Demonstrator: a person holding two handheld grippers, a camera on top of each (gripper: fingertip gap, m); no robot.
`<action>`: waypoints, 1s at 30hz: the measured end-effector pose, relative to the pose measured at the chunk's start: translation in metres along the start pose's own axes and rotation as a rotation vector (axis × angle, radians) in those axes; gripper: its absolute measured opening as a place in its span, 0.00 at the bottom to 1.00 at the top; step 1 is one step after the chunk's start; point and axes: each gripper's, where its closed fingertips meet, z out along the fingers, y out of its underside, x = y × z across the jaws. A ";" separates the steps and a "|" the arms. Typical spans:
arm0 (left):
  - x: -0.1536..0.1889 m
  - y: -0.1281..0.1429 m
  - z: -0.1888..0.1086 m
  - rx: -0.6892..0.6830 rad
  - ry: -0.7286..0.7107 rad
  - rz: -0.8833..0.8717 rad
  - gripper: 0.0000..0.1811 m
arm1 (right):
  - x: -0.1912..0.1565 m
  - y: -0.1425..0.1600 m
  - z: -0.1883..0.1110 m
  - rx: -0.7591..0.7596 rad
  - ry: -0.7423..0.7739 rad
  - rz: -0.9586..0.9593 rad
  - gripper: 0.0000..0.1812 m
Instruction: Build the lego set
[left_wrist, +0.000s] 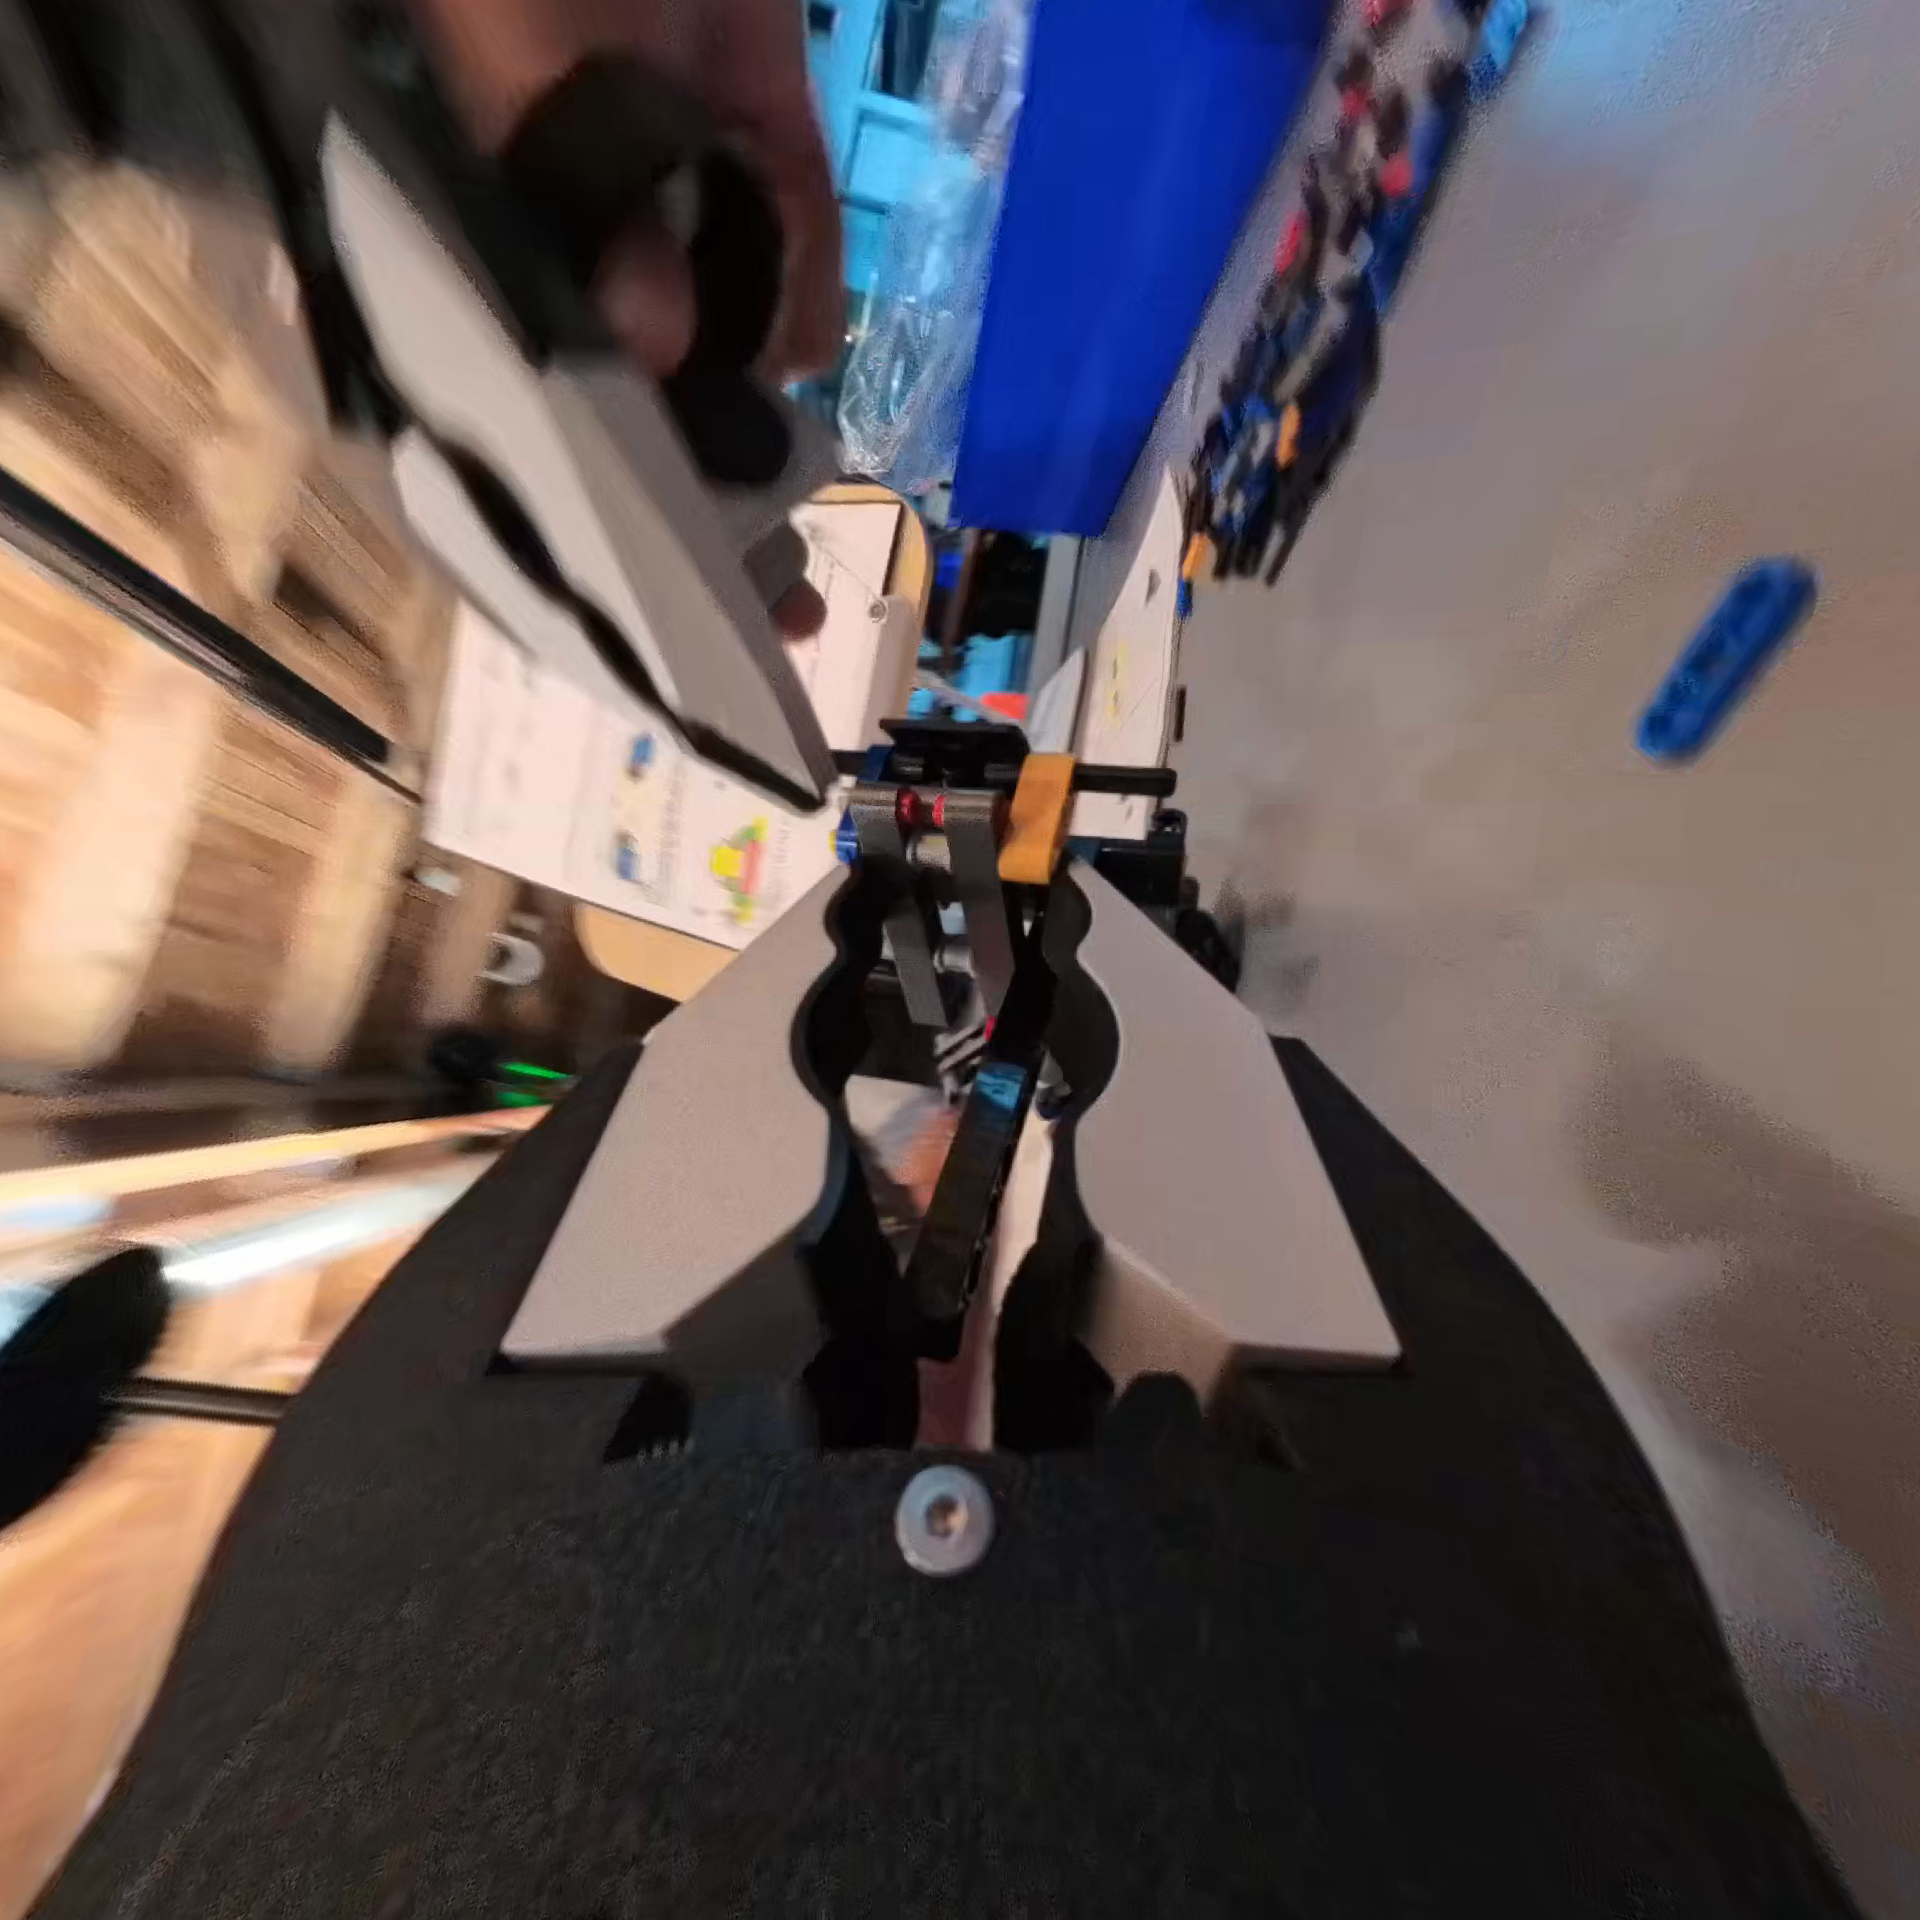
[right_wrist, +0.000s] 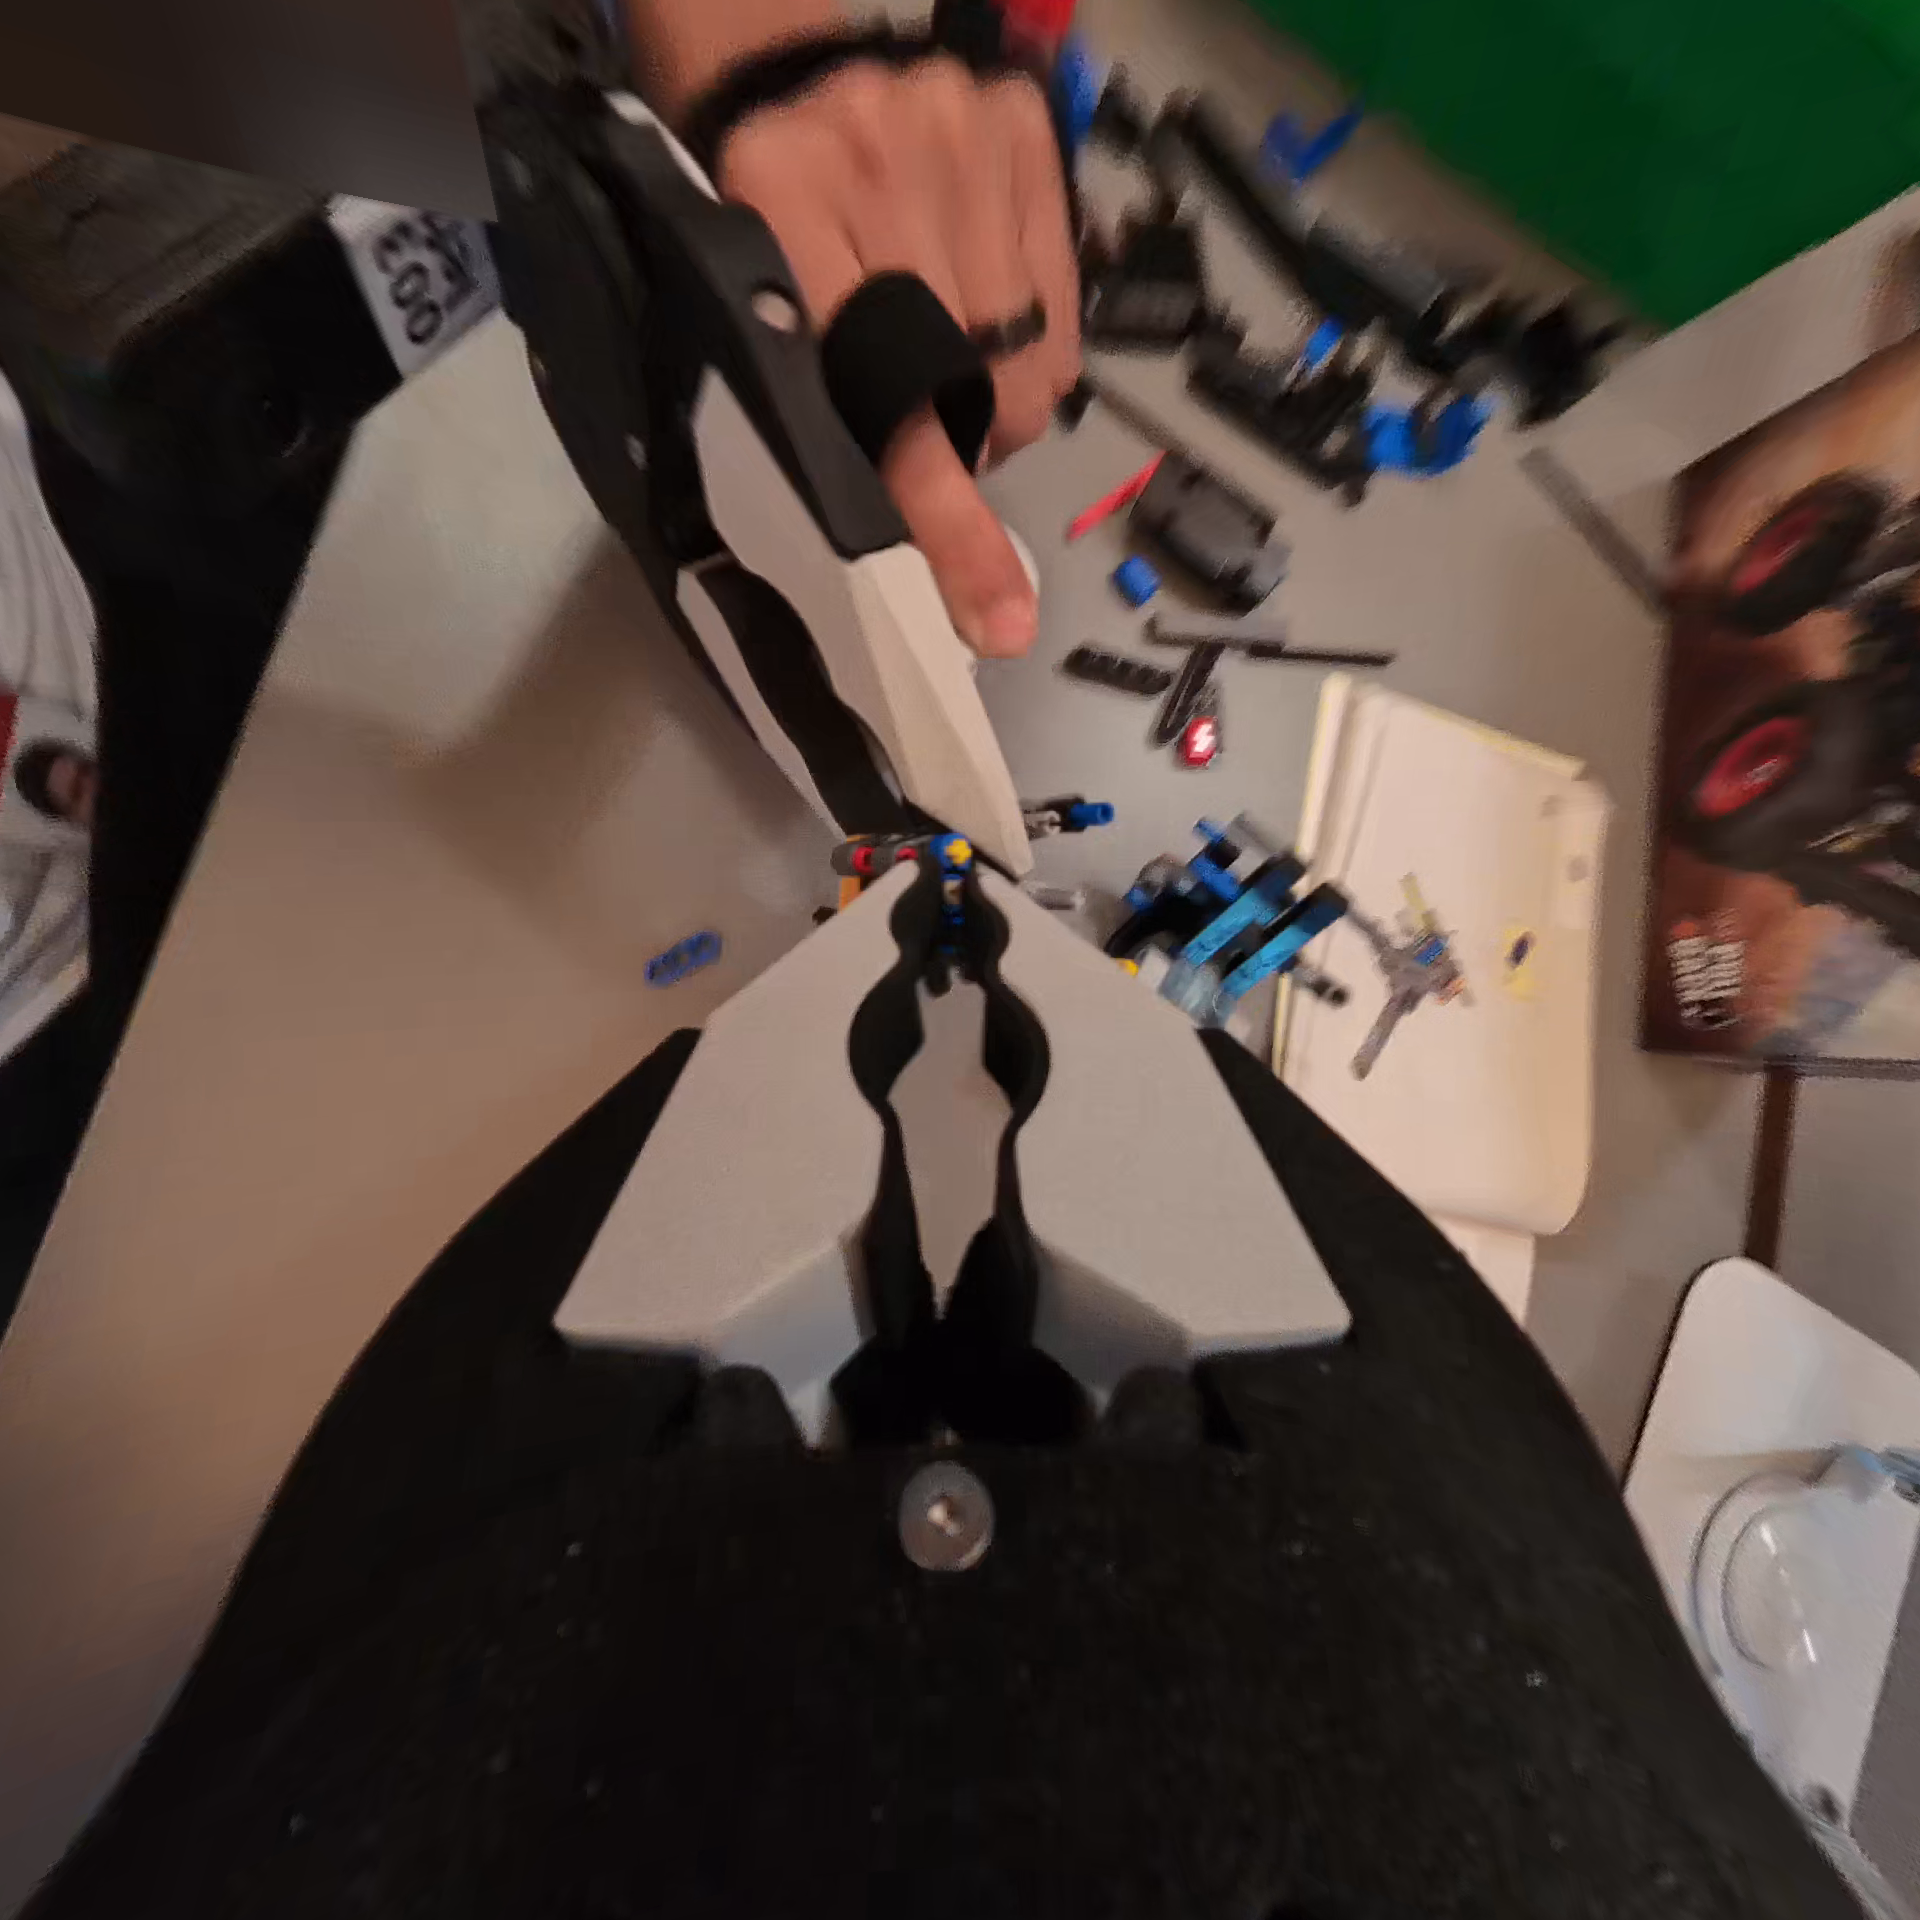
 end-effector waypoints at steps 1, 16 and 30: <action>-0.004 0.001 -0.001 0.011 0.041 -0.121 0.16 | 0.005 -0.009 -0.011 0.080 0.050 0.013 0.06; 0.000 -0.001 0.002 0.017 0.182 -0.346 0.16 | -0.003 0.000 0.006 -0.158 0.490 -0.224 0.19; 0.005 0.007 0.005 -0.038 0.190 -0.316 0.16 | -0.001 0.002 0.014 -0.210 0.529 -0.234 0.25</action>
